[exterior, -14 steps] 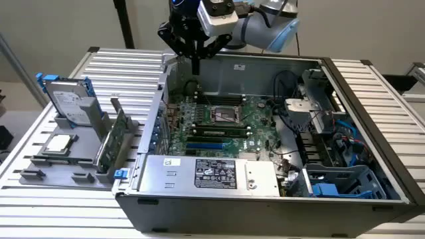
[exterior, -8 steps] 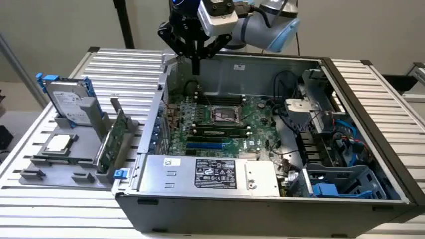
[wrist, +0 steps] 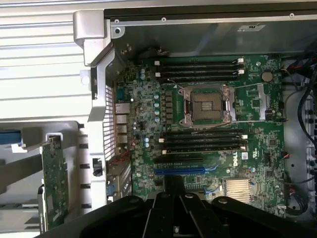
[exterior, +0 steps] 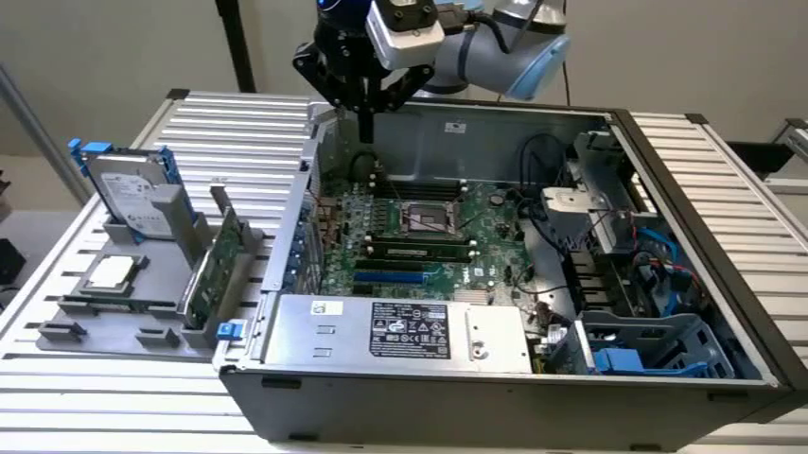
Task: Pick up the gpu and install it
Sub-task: 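Reach for the gpu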
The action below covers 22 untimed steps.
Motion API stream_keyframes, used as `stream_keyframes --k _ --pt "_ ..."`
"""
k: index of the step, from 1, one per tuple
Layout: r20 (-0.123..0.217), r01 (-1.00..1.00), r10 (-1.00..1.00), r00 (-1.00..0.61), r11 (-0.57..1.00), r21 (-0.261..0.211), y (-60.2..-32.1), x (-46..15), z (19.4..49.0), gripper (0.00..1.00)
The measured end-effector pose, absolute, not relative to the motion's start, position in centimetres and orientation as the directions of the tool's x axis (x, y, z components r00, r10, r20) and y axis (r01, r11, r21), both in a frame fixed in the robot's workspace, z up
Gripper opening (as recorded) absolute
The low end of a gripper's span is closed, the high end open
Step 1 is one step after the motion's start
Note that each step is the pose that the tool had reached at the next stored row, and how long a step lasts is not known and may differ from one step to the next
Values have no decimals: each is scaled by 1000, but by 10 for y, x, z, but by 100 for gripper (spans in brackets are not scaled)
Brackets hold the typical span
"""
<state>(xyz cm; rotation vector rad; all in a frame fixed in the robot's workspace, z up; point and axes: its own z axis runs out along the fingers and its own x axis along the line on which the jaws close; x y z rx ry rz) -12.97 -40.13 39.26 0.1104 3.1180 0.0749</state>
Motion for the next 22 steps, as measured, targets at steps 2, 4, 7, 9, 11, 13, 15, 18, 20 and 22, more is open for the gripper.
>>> stream_keyframes --k 2,4,7,9,11,13,15,18,20,22 --pt "-19 70 71 -997 996 49 -404 -139 393 0" --pt "-19 70 71 -997 996 49 -406 -148 393 0" --pt "-19 70 71 -997 996 49 -411 -162 393 0" --pt "-19 70 71 -997 996 49 -414 -171 393 0" --pt "-19 70 71 -997 996 49 -416 -180 393 0" --pt "-19 70 71 -997 996 49 -419 -189 393 0" --pt "-19 70 71 -997 996 49 -422 -198 393 0" --pt "-19 70 71 -997 996 49 -426 -212 393 0" --pt "-19 70 71 -997 996 48 -428 -221 393 0" --pt "-19 70 71 -997 996 47 -430 -230 392 0"
